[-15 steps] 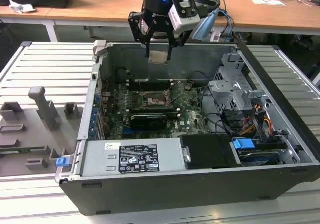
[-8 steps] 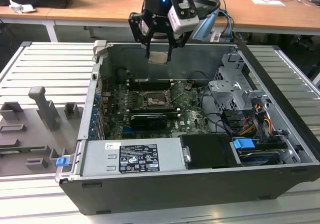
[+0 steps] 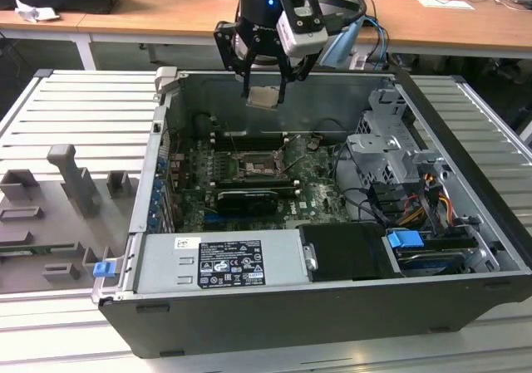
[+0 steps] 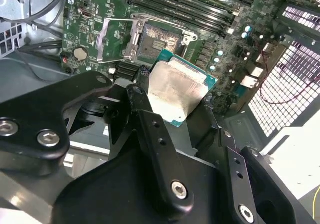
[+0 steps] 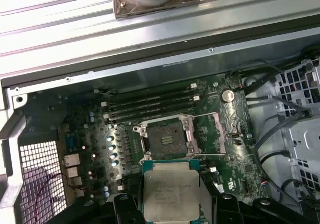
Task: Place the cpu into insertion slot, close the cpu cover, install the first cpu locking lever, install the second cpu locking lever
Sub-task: 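Place the cpu into insertion slot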
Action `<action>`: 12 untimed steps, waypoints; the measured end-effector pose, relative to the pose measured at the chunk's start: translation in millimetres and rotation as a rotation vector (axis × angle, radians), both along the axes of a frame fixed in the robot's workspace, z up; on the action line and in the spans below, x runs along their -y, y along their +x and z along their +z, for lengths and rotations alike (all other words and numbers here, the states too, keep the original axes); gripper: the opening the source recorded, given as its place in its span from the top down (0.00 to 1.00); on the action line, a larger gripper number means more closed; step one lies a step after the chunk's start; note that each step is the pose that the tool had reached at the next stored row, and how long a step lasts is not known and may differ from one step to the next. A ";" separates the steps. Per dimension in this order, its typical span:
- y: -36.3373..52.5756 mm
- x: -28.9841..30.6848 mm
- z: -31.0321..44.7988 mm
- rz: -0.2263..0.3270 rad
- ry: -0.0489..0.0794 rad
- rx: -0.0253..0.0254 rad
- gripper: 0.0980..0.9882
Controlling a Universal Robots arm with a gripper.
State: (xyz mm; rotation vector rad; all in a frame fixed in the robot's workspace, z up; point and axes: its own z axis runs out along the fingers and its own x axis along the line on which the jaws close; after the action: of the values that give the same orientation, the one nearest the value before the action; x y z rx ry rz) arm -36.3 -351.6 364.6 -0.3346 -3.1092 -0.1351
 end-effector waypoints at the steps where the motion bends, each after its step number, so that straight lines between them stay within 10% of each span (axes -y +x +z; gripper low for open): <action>1: 0.0 0.0 -0.3 -0.009 0.000 0.0000 0.50; 12: 0.0 0.0 -1.6 -0.068 0.000 -0.0001 0.50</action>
State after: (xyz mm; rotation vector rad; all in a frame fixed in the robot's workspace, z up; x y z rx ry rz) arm -36.3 -351.6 363.1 -0.4409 -3.0987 -0.1358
